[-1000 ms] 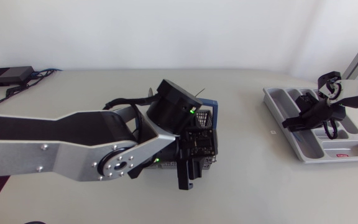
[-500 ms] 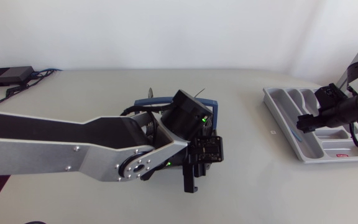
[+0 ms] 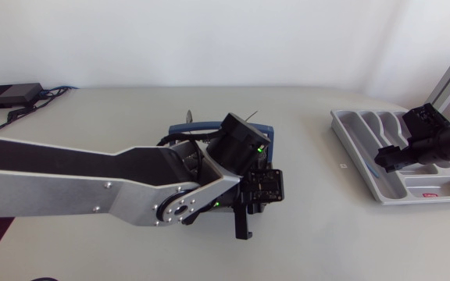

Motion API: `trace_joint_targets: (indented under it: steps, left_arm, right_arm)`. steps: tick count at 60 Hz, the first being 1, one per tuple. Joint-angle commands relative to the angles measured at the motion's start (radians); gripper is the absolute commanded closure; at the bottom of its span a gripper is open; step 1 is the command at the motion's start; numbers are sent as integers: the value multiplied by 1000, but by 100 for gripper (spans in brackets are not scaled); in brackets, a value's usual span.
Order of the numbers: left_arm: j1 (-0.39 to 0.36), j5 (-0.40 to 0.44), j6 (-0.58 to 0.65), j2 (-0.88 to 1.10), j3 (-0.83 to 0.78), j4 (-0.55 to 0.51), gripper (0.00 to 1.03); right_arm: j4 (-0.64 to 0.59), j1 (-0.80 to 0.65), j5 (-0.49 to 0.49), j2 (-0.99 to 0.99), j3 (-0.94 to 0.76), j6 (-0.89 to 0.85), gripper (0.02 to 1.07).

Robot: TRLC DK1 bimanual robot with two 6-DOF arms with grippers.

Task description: Sort the cutlery from the basket into the organizer compartments.

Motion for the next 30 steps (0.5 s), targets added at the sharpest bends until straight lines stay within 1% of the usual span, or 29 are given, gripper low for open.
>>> trace_joint_targets:
  steps: [1, 11, 13, 17, 26, 30]
  left_arm:
    - [-6, -7, 16, 19, 17, 10, 83]
    - [-5, -7, 16, 18, 14, 10, 84]
    - [-3, -7, 16, 15, 11, 10, 87]
    - [1, -7, 16, 4, 5, 10, 88]
    - [6, -7, 14, -20, -12, 12, 97]
    - [6, -7, 14, -40, -24, 12, 98]
  right_arm:
    - [-12, 20, -9, -28, -38, -17, 20]
    - [-17, 37, -9, -50, -52, -17, 20]
    - [-18, 41, -9, -54, -55, -17, 20]
    - [-17, 49, -7, -60, -60, -15, 20]
    - [-17, 70, -6, -73, -74, -12, 20]
    - [-17, 83, -3, -83, -78, -11, 20]
